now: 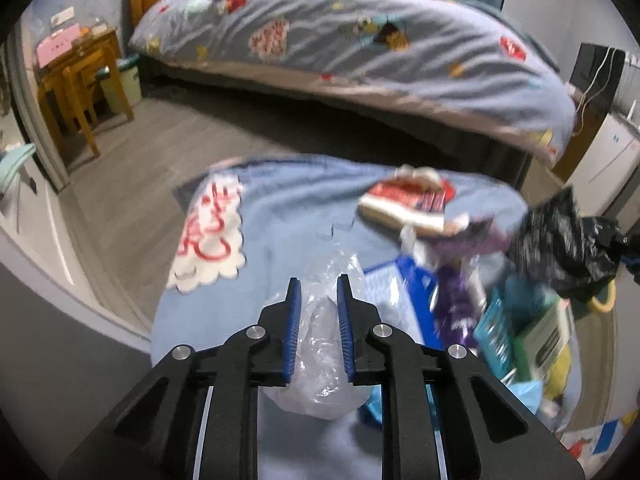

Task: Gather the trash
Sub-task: 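Carry both bags over the trash bin and open both tools to drop them, then move both open tools back over the trash pile on the pillow, then grasp the pink snack wrapper with the right tool, then grasp the red-white paper cup with the left tool while the right tool holds the wrapper, then carry the cup and wrapper over the bin and open both tools to drop them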

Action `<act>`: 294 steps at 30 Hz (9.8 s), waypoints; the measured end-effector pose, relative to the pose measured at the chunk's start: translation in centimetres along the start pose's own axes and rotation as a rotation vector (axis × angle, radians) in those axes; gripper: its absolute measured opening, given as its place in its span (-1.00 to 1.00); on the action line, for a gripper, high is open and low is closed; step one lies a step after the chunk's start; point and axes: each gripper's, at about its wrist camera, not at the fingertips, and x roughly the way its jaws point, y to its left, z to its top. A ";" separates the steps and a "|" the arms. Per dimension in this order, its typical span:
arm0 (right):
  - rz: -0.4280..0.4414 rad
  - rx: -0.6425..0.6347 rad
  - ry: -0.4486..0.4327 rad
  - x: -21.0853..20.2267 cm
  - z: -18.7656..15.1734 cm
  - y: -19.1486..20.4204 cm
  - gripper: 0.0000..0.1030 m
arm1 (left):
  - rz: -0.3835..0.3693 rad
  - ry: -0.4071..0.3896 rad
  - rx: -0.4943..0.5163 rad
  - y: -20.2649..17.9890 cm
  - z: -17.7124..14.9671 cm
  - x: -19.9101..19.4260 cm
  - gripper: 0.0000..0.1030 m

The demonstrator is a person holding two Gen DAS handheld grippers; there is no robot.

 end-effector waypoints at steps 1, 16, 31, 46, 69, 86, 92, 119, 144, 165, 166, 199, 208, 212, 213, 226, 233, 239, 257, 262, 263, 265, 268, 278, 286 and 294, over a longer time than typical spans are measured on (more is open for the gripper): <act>0.014 0.003 -0.009 -0.5 0.3 0.0 -0.85 | 0.001 -0.026 0.014 -0.3 0.5 -0.6 -0.64; 0.063 -0.088 -0.177 -10.1 8.5 -2.9 -0.89 | -0.138 -0.183 0.208 -9.9 4.4 -5.2 -0.64; -0.183 -0.009 -0.208 -9.3 12.9 -15.3 -0.89 | -0.401 -0.129 0.437 -28.5 4.5 -1.7 -0.64; -0.313 0.065 -0.148 -6.4 11.2 -20.4 -0.89 | -0.431 -0.057 0.640 -39.1 3.5 3.8 -0.64; -0.289 0.087 -0.166 -6.0 11.1 -20.7 0.73 | -0.403 -0.097 0.567 -38.8 5.1 4.6 0.59; -0.212 0.044 -0.163 -5.6 11.3 -16.6 0.89 | -0.294 -0.106 0.501 -26.4 6.5 -1.5 0.80; -0.160 0.018 -0.150 -5.4 10.5 -13.7 0.89 | -0.209 -0.139 0.415 -18.4 7.8 -4.4 0.84; -0.017 -0.524 0.075 6.3 1.7 6.1 0.89 | -0.046 -0.085 0.182 -1.4 10.0 1.3 0.85; 0.252 -0.779 0.291 6.4 0.7 9.7 -0.41 | -0.035 0.010 0.190 -2.9 12.0 7.8 0.85; 0.116 -0.545 0.230 8.0 6.4 4.0 -0.41 | -0.119 0.168 0.406 -10.1 9.4 16.8 0.85; 0.119 -0.540 0.233 8.1 6.5 4.0 -0.41 | -0.123 0.178 0.407 -10.1 9.4 17.1 0.85; 0.108 -0.551 0.228 8.0 5.9 3.9 -0.41 | -0.197 0.247 0.405 -10.9 9.2 16.5 -0.54; 0.111 -0.557 0.212 6.8 5.5 4.1 -0.41 | -0.227 0.192 0.322 -8.4 10.7 13.4 -0.75; 0.113 -0.560 0.208 6.4 5.4 4.2 -0.41 | -0.238 0.177 0.292 -7.3 11.4 12.5 -0.78; 0.113 -0.560 0.207 6.3 5.3 4.2 -0.41 | -0.241 0.174 0.287 -7.1 11.5 12.2 -0.85; 0.100 -0.557 0.197 5.6 5.0 4.1 -0.41 | -0.220 0.211 0.220 -6.7 10.9 12.4 -0.83; 0.094 -0.559 0.195 5.3 4.9 4.0 -0.41 | -0.148 0.311 0.180 -6.9 8.6 15.4 -0.12; 0.095 -0.558 0.193 5.1 5.0 3.8 -0.41 | -0.172 0.308 0.148 -7.2 8.7 15.8 -0.77; 0.031 -0.423 0.030 -1.3 8.5 -1.8 -0.41 | -0.255 0.013 0.460 -18.1 10.6 5.4 -0.77; -0.038 -0.318 -0.039 -4.2 10.0 -6.7 -0.41 | -0.334 -0.025 0.557 -24.0 8.8 3.2 -0.77; -0.053 -0.298 -0.048 -4.6 10.2 -7.7 -0.41 | -0.346 -0.028 0.566 -24.8 8.4 2.9 -0.77; -0.089 -0.251 -0.061 -5.5 10.4 -10.0 -0.41 | -0.385 -0.035 0.593 -26.9 7.5 2.0 -0.77; -0.132 -0.201 -0.077 -6.2 10.6 -12.7 -0.41 | -0.440 -0.042 0.634 -30.1 6.2 1.1 -0.77; -0.115 0.077 -0.019 -4.7 10.1 -20.9 -0.40 | -0.539 0.001 0.702 -37.1 2.2 1.7 -0.77; -0.131 0.187 0.011 -2.8 9.6 -24.1 -0.32 | -0.581 0.025 0.693 -40.4 0.8 4.3 -0.77; -0.162 0.215 0.000 -2.4 9.5 -25.2 0.22 | -0.551 0.030 0.676 -40.0 1.2 6.8 -0.31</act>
